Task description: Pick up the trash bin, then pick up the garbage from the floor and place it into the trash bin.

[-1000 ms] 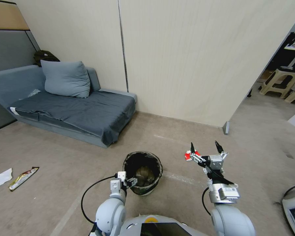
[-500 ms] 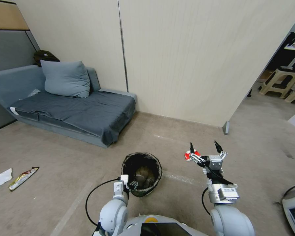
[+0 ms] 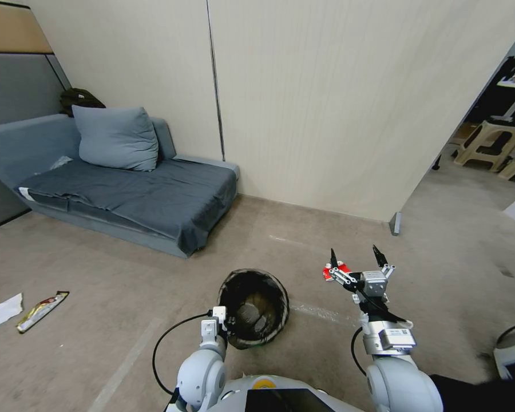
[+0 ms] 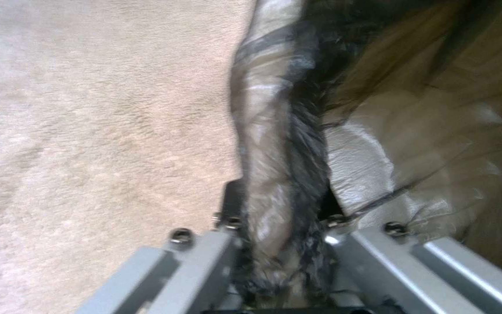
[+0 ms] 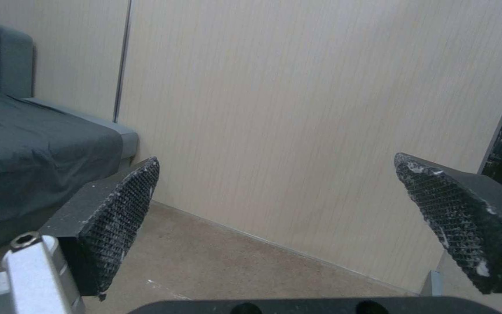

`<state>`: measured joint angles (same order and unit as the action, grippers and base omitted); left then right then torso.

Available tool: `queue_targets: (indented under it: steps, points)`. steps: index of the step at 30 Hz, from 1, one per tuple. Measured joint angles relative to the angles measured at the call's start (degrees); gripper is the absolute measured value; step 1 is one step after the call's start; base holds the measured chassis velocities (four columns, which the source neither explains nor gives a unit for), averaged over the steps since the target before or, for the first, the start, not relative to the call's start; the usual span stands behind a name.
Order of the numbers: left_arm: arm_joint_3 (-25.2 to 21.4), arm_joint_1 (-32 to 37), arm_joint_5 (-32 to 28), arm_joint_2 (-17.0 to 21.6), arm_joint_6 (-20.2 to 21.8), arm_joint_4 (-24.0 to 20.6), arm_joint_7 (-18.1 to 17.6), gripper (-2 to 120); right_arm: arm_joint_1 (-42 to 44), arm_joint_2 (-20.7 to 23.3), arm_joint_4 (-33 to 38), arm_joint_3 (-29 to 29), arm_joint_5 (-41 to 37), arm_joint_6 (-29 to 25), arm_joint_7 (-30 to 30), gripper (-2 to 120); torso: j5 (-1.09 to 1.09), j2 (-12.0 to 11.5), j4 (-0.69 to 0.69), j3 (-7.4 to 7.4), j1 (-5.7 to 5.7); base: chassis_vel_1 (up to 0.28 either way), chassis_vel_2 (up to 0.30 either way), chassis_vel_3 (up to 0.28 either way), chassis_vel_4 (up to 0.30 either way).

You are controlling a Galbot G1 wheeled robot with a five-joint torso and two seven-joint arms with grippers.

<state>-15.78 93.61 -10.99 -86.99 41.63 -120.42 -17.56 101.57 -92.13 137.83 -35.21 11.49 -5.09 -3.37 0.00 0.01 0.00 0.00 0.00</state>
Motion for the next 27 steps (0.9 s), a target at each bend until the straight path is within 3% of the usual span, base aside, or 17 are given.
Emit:
queue_targets:
  steps: [19, 27]
  points:
    - [0.0, 0.1, 2.0, 0.0, -0.9, 0.4, 0.0, 3, 0.0, 0.0, 0.2, 1.4, 0.6, 0.6, 1.6, 100, -0.04, 0.0, -0.01, 0.01, 0.0, 0.0, 0.0, 0.0, 0.0]
    - [-0.2, 0.3, 4.0, 0.0, -1.2, -2.5, -0.3, 1, -0.2, 0.0, 0.7, 3.0, 2.5, 0.8, 7.4, 100, -0.01, 0.0, 0.0, 0.02, 0.0, 0.0, 0.0, 0.0, 0.0]
